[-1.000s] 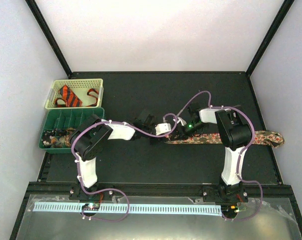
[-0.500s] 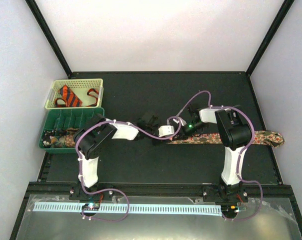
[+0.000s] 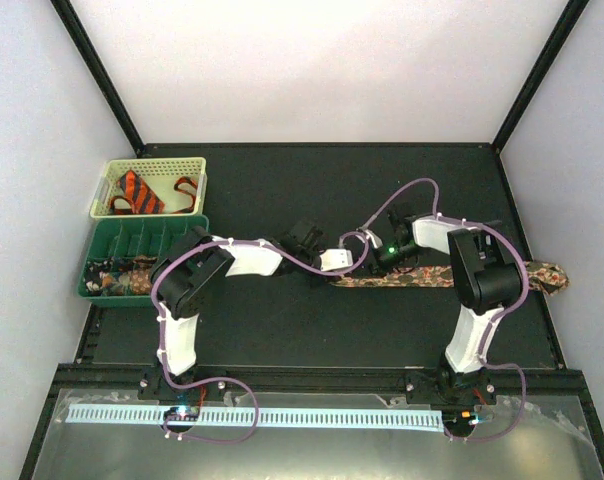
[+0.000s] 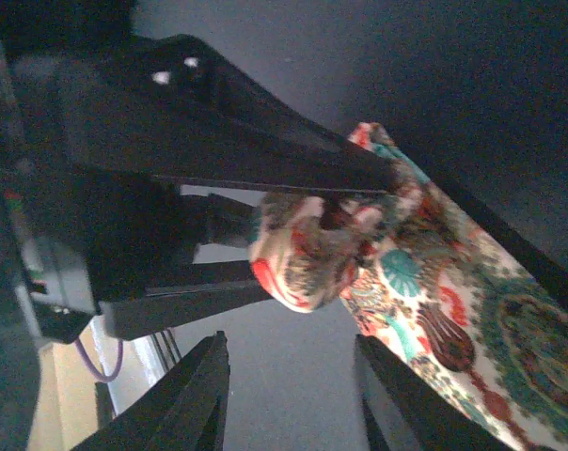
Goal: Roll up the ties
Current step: Roll the tie at the center of the board.
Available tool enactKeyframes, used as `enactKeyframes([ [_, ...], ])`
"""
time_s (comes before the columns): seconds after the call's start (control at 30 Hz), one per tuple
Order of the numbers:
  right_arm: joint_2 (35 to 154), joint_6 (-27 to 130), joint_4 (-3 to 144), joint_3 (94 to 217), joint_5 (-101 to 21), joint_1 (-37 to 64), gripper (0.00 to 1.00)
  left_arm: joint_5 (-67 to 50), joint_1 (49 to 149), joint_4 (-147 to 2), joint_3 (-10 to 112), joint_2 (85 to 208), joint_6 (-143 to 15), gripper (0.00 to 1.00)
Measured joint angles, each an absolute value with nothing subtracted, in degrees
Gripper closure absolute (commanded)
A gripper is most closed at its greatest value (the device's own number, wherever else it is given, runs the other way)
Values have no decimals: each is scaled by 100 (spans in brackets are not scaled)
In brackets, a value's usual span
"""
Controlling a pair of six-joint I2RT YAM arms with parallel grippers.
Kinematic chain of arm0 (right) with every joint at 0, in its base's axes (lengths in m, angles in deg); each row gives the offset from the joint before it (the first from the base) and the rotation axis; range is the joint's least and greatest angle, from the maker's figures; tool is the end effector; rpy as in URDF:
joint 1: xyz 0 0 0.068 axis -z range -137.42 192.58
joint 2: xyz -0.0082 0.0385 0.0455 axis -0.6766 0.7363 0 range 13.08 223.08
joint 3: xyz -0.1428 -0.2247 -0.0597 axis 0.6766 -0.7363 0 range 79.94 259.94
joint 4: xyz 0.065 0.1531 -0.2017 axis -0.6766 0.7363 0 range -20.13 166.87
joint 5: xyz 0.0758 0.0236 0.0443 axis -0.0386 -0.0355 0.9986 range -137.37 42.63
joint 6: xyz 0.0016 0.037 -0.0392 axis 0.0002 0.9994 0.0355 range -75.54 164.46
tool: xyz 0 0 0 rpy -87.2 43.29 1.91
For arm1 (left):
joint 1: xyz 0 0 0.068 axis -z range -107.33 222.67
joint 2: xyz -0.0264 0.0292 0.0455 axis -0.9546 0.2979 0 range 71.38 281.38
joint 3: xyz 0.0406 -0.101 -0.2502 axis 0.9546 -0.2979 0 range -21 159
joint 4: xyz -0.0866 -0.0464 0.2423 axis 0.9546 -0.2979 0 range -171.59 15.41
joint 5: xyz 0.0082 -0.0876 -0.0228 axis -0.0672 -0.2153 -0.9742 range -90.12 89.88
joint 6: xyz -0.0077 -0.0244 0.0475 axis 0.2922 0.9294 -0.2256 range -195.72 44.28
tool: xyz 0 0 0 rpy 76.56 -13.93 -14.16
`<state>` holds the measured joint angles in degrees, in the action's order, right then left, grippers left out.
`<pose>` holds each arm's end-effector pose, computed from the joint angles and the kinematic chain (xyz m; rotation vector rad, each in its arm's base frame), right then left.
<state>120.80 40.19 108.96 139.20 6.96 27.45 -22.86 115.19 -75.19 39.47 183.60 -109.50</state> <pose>0.2935 0.1092 0.1267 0.4935 -2.7077 -1.4114 0.2736 -0.2696 0.1181 1.6535 1.8317 -0.5576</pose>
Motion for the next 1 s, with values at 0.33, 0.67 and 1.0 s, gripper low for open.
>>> enactKeyframes([
  [0.33,12364,4640,10251,13962,903,2642,68,-2277,11519,-7582,3991,18378,-10852,67],
  [0.67,12550,4832,10089,14014,757,2616,98,-2255,11517,-7560,3999,18389,-10719,47],
  [1.0,12547,4568,10319,14016,689,2618,98,-2404,11259,-7025,3556,18186,-10658,8],
])
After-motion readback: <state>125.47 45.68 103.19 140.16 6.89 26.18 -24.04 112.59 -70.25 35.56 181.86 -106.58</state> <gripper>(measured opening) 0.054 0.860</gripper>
